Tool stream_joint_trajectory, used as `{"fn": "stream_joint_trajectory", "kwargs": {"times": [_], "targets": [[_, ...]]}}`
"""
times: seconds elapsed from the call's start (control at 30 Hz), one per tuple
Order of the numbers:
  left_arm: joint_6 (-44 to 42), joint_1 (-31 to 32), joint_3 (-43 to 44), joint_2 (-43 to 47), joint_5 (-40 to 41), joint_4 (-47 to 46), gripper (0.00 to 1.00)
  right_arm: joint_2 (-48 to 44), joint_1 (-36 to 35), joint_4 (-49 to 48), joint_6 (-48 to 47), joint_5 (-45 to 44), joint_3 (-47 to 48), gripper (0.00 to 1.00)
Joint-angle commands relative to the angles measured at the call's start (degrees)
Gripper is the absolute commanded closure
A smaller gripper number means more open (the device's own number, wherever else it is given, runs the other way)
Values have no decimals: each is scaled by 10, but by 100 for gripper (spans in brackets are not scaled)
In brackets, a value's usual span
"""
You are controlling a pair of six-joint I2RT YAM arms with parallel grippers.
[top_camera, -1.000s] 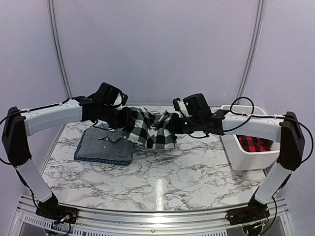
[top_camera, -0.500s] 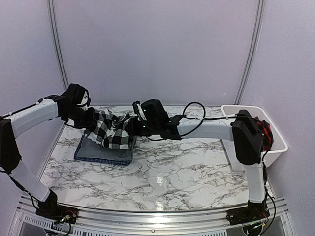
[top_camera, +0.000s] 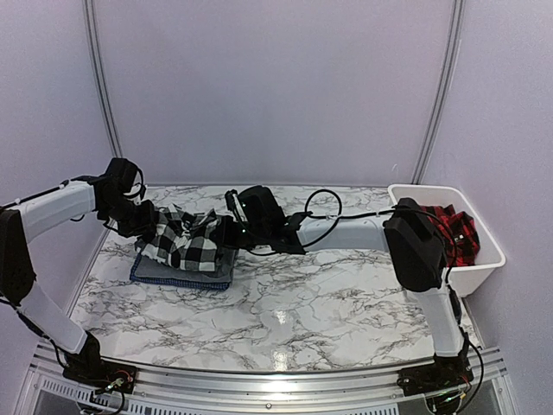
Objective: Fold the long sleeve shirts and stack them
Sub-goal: Place the square-folded shirt on the square-folded shirt.
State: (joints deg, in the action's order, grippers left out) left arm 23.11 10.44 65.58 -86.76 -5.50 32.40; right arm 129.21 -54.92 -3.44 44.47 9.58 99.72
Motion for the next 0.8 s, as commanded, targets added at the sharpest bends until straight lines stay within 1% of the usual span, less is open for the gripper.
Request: {"fn": "stream_joint_trajectory", "kwargs": {"times": [0.0, 0.03, 0.07, 0.13, 0.17, 0.2, 0.23, 0.27, 0.33, 0.43, 0.47, 0.5, 0.6, 0.7, 0.77], "targets": [[-9, -11, -14, 2, 14, 0, 93, -4, -3, -22, 10, 10, 10, 90], [-12, -12, -18, 0, 29, 0, 87, -8, -3, -22, 9, 8, 2, 84], [-14, -15, -22, -1, 42, 1, 79, -13, -3, -23, 7, 7, -5, 76], [-15, -28, -28, 3, 50, 1, 53, -30, -4, -22, -2, 3, -26, 67], [-16, -33, -27, 7, 51, 1, 44, -39, -4, -20, -6, -2, -38, 63], [-18, -36, -23, 12, 71, 2, 38, -50, -3, -17, -10, -12, -54, 59], [-20, -37, -18, 18, 80, 2, 35, -63, -3, -15, -14, -17, -69, 57], [-20, -37, -12, 24, 86, 3, 33, -76, -2, -15, -19, -28, -88, 55], [-19, -37, -3, 34, 86, 3, 34, -101, -1, -13, -26, -45, -121, 55], [-13, -34, 1, 48, 66, 3, 41, -130, 1, -4, -37, -66, -156, 57], [-10, -30, 1, 53, 61, 2, 45, -139, 2, 2, -41, -72, -162, 58], [-10, -22, 2, 57, 57, 2, 50, -144, 2, 8, -44, -78, -167, 59], [-10, 11, 6, 70, 39, 2, 58, -158, 3, 17, -57, -91, -175, 61], [1, 46, 11, 73, 16, 0, 65, -167, 8, 28, -69, -93, -175, 62], [7, 72, 14, 69, 11, -1, 67, -173, 14, 32, -74, -93, -178, 62]]}}
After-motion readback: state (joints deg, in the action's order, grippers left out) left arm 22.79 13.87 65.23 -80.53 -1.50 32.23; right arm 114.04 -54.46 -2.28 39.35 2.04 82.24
